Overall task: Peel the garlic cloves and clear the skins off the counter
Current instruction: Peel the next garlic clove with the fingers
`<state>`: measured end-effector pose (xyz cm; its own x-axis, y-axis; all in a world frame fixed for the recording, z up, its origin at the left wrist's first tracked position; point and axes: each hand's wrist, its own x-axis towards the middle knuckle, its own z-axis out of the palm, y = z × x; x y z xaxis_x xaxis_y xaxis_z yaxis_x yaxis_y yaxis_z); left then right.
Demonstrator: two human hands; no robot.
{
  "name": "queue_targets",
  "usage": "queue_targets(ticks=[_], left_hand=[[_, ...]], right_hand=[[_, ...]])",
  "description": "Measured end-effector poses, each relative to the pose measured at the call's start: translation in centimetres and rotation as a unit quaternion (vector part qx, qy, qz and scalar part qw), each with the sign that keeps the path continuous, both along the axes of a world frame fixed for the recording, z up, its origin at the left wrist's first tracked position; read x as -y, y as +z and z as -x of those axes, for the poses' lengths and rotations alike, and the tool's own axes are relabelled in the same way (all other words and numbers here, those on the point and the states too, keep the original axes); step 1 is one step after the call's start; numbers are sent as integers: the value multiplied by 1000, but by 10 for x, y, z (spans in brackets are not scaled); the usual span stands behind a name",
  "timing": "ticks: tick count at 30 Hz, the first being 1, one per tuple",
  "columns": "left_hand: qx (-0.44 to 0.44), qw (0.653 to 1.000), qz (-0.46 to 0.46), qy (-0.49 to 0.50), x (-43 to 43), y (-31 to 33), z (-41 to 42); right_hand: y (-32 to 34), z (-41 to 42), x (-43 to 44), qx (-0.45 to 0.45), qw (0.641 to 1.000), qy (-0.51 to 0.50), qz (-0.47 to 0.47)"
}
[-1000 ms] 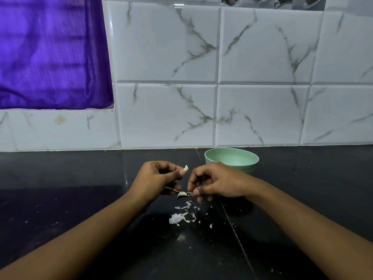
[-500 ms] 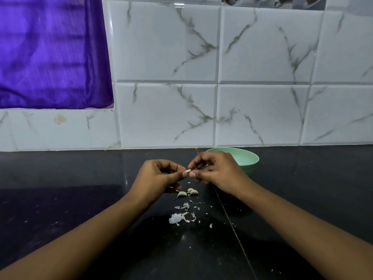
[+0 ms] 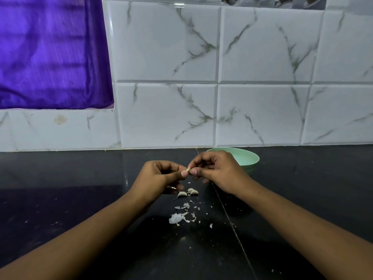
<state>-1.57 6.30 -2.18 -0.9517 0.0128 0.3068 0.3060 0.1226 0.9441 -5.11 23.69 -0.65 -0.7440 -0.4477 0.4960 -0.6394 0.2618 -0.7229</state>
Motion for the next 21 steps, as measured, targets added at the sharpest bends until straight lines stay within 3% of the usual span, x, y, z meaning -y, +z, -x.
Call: queue_targets(ticks=[7,13,21], left_hand=[[38,998,-57,-9,-2,0,1],[56,996,-62,-8,0,-1,2],[73,995,-56,-26,-1,-2,2]], right_hand=[[-2,3,2,47,997,-17,-60],[13,-5,-12,115,973,68,-189],[13,-6,-10,48,990,21,-134]])
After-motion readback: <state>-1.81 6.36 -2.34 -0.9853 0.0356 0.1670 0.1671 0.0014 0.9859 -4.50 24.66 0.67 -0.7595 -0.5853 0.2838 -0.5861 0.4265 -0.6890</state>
